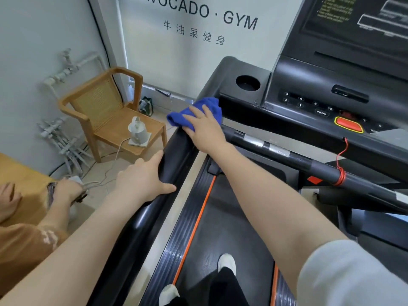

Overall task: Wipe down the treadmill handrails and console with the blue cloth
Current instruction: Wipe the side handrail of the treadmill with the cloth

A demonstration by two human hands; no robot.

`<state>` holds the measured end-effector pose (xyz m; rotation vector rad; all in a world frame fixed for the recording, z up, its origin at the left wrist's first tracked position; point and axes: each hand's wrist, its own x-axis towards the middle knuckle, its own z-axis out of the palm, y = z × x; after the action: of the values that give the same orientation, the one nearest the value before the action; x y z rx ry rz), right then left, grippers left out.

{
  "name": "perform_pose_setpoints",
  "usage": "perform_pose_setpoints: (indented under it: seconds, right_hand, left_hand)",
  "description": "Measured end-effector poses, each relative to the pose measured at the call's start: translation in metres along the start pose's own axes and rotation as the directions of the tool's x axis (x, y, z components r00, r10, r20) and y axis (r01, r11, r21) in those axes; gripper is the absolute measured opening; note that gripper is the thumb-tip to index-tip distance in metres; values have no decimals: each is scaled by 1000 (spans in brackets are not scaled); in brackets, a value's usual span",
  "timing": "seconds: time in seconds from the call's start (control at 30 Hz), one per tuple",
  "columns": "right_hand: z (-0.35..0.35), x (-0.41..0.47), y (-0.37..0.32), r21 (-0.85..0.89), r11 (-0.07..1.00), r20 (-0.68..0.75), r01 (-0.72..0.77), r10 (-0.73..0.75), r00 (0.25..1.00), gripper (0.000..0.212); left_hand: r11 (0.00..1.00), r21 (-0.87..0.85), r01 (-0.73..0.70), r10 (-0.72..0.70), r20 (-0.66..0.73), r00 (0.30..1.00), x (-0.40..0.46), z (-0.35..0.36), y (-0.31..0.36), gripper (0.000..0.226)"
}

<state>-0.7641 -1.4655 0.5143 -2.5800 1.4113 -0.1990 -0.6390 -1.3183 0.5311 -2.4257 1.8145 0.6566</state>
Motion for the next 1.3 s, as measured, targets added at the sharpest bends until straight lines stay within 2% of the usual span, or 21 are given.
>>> perform_pose_setpoints:
  seconds: [0.1, 0.17, 0.3, 0.37, 0.5, 0.6, 0.77, 0.93, 1.03, 1.13, 1.3]
  right_hand:
    - [5, -18, -6, -15, 977, 32, 215, -214, 976, 44]
    - [2, -21, -3, -34, 950, 50, 309, -307, 950, 44]
    - [-10, -1, 12, -107, 906, 87, 409, -401, 912, 43]
    - [-14, 18, 25, -119, 904, 119, 411, -398, 910, 43]
    - [-23, 59, 56, -114, 914, 140, 390, -374, 917, 42]
    - [-29, 86, 82, -121, 936, 120, 331, -317, 941, 41]
    - [-39, 127, 114, -163, 954, 101, 253, -239, 966, 40]
    - [-47, 162, 153, -140, 985, -1, 103, -104, 995, 41]
    - [-49, 172, 164, -107, 994, -8, 39, -40, 999, 41]
    - [-48, 163, 150, -75, 996, -8, 56, -56, 998, 41]
    - [-46, 113, 121, 25, 968, -42, 249, -248, 968, 37]
  left_hand:
    - [999, -40, 9, -10, -26, 1000, 11, -6, 8, 94]
    - [995, -97, 15, -22, -63, 998, 24, -11, 15, 86]
    - [994, -88, 59, -69, -115, 991, 51, -25, 37, 50]
    - [993, -95, 71, -82, -118, 990, 64, -29, 48, 49]
    - [990, -131, 43, -63, -153, 986, 92, -39, 78, 73]
    - [993, -110, 43, -61, -163, 985, 110, -43, 97, 72]
    - [990, 17, 143, -140, -107, 984, 124, -43, 111, 73]
    - [984, -5, 178, -177, -79, 981, 127, -45, 115, 73]
    - [984, -30, 173, -175, -91, 980, 126, -45, 115, 72]
    - [985, -49, 167, -172, -100, 980, 126, -43, 113, 70]
    - [988, -40, 151, -154, -118, 981, 125, -42, 112, 67]
